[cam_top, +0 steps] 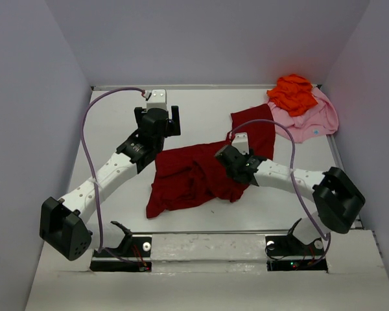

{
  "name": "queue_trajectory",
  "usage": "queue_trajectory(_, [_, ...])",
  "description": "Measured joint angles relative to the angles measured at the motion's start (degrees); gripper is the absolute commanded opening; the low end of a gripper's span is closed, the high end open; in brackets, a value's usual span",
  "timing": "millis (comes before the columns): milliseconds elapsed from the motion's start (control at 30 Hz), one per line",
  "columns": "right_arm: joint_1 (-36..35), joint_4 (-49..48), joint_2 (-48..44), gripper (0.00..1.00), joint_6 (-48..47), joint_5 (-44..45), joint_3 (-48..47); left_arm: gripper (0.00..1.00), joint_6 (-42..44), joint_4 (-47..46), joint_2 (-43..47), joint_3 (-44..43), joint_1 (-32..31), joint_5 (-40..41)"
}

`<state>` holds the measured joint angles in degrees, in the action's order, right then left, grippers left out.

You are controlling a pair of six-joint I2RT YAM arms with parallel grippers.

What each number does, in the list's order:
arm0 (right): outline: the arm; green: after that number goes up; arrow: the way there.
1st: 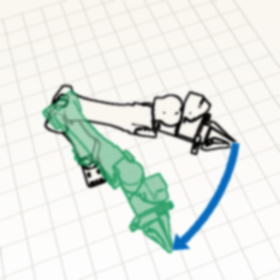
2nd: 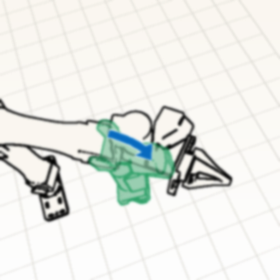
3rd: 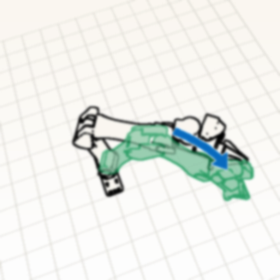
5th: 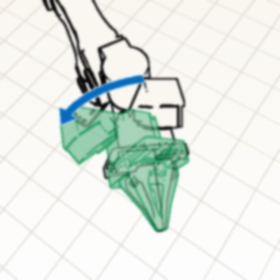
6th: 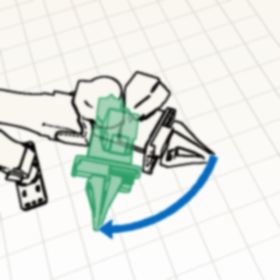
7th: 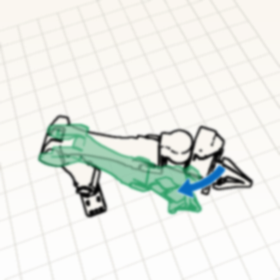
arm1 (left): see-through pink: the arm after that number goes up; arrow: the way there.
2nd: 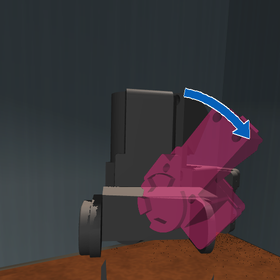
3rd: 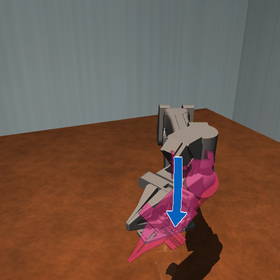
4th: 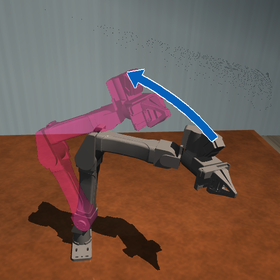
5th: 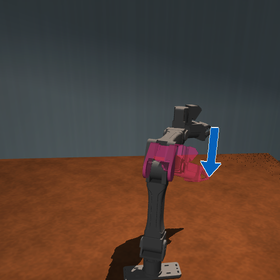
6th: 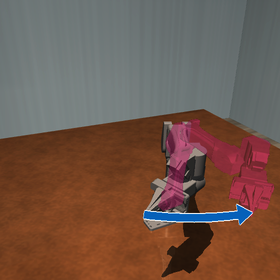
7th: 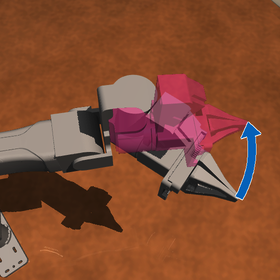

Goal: Fold and stack the t-shirts
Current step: Flatten out the crumpled T-shirt at the center of the board.

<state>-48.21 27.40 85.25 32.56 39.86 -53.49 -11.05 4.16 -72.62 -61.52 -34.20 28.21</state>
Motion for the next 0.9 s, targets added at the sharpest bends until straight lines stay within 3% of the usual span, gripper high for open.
queue_trajectory(333, [1.7, -5.9, 12.9, 0.61, -2.8, -0.7, -1.8, 0.96, 0.0, 0.0, 0.0, 0.0, 0.0, -0.1])
queue_trajectory(900, [3.3, -5.6, 13.6, 0.62, -8.2, 0.7, -13.0, 0.96, 0.0, 0.0, 0.0, 0.0, -0.4, 0.1])
